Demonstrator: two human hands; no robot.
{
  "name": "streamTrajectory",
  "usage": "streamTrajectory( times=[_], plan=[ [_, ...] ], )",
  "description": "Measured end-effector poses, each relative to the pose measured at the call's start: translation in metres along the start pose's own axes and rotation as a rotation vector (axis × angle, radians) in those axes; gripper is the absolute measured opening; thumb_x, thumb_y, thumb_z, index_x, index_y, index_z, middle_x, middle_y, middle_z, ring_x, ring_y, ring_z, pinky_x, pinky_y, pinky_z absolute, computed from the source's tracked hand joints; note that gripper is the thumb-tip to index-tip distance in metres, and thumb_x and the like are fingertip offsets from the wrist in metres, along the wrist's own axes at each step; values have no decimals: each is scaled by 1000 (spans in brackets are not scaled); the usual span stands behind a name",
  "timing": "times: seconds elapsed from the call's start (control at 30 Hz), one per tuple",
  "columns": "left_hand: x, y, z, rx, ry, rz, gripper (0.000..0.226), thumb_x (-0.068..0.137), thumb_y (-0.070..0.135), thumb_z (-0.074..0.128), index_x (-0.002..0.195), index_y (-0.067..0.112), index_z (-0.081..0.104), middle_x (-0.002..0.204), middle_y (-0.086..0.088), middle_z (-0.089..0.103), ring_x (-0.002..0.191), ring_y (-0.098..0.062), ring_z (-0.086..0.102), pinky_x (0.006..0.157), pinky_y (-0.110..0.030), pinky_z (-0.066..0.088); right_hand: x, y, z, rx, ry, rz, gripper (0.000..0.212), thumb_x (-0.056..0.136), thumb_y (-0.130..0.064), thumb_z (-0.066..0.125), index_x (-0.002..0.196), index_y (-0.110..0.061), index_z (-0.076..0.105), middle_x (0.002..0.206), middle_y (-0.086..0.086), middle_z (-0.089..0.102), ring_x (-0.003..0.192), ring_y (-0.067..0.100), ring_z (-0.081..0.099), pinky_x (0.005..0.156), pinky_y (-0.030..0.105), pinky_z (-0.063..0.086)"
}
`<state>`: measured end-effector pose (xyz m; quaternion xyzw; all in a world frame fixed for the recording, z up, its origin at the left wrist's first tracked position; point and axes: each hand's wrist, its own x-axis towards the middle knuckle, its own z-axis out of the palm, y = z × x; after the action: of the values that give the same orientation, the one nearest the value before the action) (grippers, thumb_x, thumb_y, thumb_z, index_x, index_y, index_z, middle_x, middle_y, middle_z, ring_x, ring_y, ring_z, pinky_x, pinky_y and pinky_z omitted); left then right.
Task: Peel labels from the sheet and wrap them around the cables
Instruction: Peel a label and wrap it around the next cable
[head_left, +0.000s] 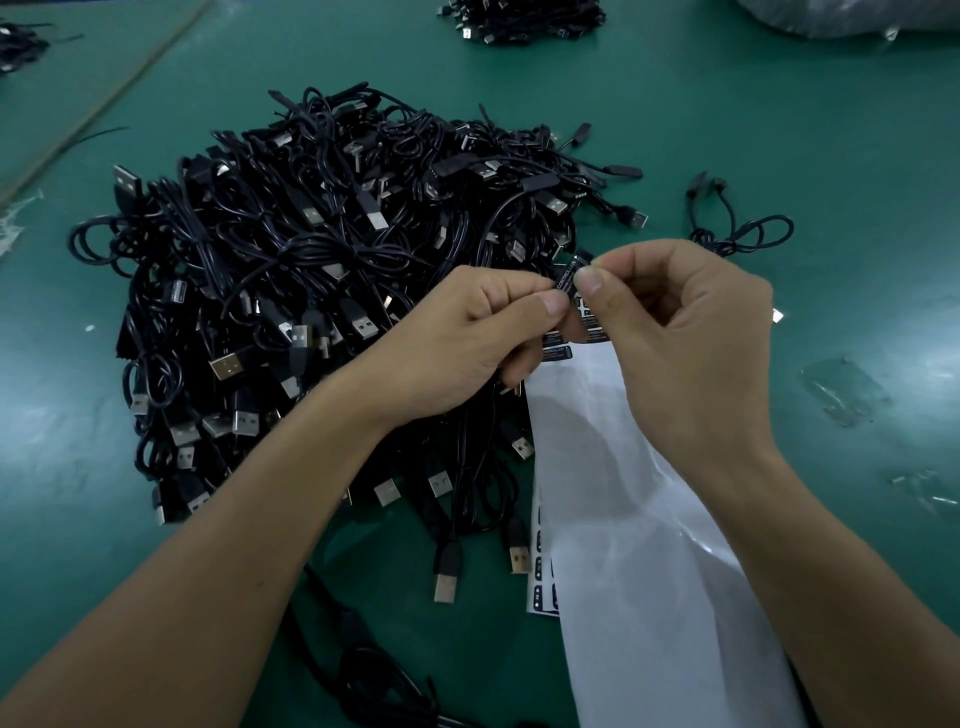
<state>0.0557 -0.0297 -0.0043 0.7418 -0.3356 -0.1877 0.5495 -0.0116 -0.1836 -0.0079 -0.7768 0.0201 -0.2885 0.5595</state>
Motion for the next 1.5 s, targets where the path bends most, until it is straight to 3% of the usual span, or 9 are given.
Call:
streamTrajectory(
  times=[0.27,0.33,0.43,0.77,0.9,1.0,1.07,1.33,1.5],
  plan=[
    [0,0,0,4,6,-13,34,108,15,40,93,3,68,49,9,46,46,-2,39,52,-9,34,2,4,-2,55,91,58,23,84,-19,80,89,-32,62,74,-9,70,69,9,67,68,24,54],
    [0,0,0,-6,10,-20,35,108,14,40,93,-2,66,50,8,45,46,-2,37,51,-9,33,3,3,-1,97,61,116,17,87,-19,78,93,-27,65,76,-6,73,71,12,71,68,28,57],
    [0,0,1,0,23,-25,36,108,14,39,95,-5,66,50,8,46,46,-2,38,51,-10,33,2,1,0,188,-39,183,8,91,-14,72,97,-18,70,73,-5,75,66,8,71,61,17,53],
    [-2,5,5,6,20,-84,30,103,10,41,87,4,65,52,15,45,49,0,41,51,-8,35,4,5,-3,141,-124,223,21,91,-22,73,71,-17,71,60,-3,69,51,1,54,52,13,42],
    [0,1,10,112,87,-12,33,96,31,63,100,-2,61,88,-26,65,78,-39,62,72,-49,55,4,6,-2,136,-95,226,27,93,-22,70,66,-21,70,57,-3,64,54,4,53,54,14,43],
    [1,0,9,159,145,35,18,98,22,64,95,5,59,72,-14,63,58,-13,54,57,-23,45,4,7,-3,141,-87,237,30,96,-22,66,67,-16,71,59,2,63,55,5,53,54,14,42],
    [1,0,6,178,155,42,13,100,21,61,93,10,62,64,2,62,50,-3,49,53,-16,40,4,9,-2,134,-82,245,33,98,-23,62,68,-11,70,58,-1,62,56,5,53,54,14,42],
    [-1,7,2,140,198,-25,22,100,16,58,87,12,75,57,8,60,50,-5,50,46,-12,38,1,13,1,4,-87,187,36,100,-29,54,73,-8,66,67,7,65,57,7,51,56,27,44],
    [0,14,-7,183,164,-71,19,94,13,64,82,16,78,67,-10,67,56,-17,51,49,-33,43,2,11,0,30,-94,173,35,102,-26,51,74,-10,65,64,-6,64,58,3,54,59,21,44]
  ],
)
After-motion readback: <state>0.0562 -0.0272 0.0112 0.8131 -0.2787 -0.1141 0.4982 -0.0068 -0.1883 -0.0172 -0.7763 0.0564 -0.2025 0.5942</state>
